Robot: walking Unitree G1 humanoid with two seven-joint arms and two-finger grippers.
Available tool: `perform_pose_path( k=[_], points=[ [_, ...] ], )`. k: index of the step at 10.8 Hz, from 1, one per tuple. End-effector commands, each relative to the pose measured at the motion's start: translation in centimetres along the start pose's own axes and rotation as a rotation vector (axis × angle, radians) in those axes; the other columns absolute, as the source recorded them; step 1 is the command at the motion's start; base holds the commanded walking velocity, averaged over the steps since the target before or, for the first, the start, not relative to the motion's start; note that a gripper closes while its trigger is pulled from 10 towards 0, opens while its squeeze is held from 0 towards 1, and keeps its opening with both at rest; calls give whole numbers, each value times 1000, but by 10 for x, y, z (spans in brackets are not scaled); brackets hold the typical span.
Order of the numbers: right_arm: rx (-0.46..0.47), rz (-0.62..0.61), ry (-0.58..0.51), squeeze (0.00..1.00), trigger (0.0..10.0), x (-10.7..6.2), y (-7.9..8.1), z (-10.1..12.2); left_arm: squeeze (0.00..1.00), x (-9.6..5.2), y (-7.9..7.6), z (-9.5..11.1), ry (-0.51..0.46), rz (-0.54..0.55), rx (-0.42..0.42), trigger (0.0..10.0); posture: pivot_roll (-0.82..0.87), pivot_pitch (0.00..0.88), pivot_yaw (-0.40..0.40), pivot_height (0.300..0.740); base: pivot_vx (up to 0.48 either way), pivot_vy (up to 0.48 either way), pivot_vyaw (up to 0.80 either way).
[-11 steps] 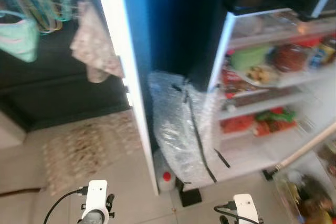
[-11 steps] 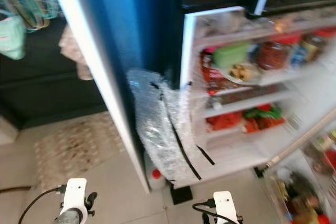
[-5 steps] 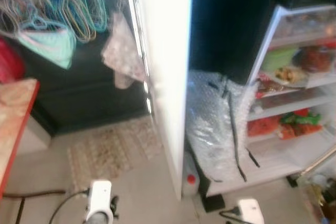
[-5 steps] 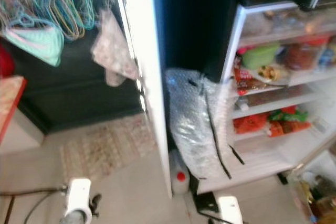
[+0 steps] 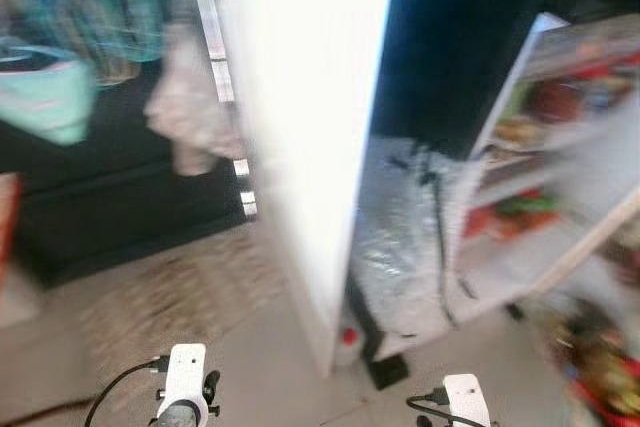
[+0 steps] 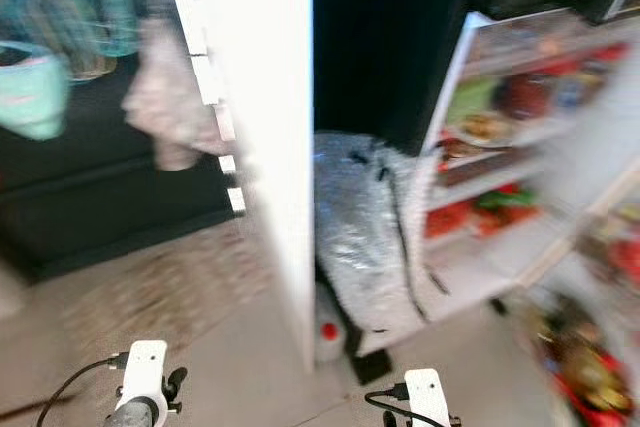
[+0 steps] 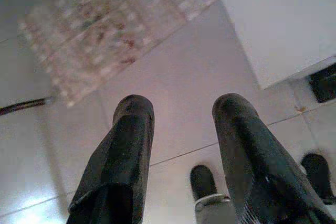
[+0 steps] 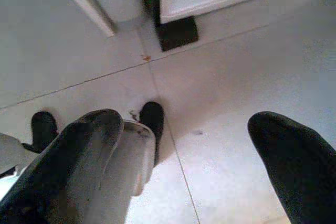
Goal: Restocking fridge
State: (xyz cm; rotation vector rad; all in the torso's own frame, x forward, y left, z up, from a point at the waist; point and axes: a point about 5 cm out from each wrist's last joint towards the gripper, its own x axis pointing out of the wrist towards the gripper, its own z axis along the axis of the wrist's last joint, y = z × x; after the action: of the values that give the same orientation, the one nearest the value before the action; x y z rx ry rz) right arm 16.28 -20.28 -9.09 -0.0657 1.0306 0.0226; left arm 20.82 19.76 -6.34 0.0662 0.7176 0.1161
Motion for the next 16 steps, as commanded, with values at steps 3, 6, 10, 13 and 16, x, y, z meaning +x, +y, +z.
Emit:
perform_pose_path(
  k=[3,6,10,13,16],
  points=[
    [-2,-1,15,0,10000,0,-1,-3,0,-2,7,-5,20,25,-6,10000,-30,34,20,740,0,131,-731],
    [-2,-1,16,0,10000,0,-1,-3,0,-1,7,-4,16,25,3,10000,-31,34,21,740,0,123,-731],
    [-3,2,16,0,10000,0,0,-2,0,-1,8,-4,18,28,1,10000,-31,35,22,740,0,0,-731],
    [-3,4,13,0,10000,0,0,-2,0,-1,7,-4,18,27,4,10000,-32,34,23,740,0,0,-744],
    [-10,10,7,0,10000,0,1,-1,0,-2,8,-7,33,33,7,10000,-34,32,25,740,0,0,-456]
  ],
)
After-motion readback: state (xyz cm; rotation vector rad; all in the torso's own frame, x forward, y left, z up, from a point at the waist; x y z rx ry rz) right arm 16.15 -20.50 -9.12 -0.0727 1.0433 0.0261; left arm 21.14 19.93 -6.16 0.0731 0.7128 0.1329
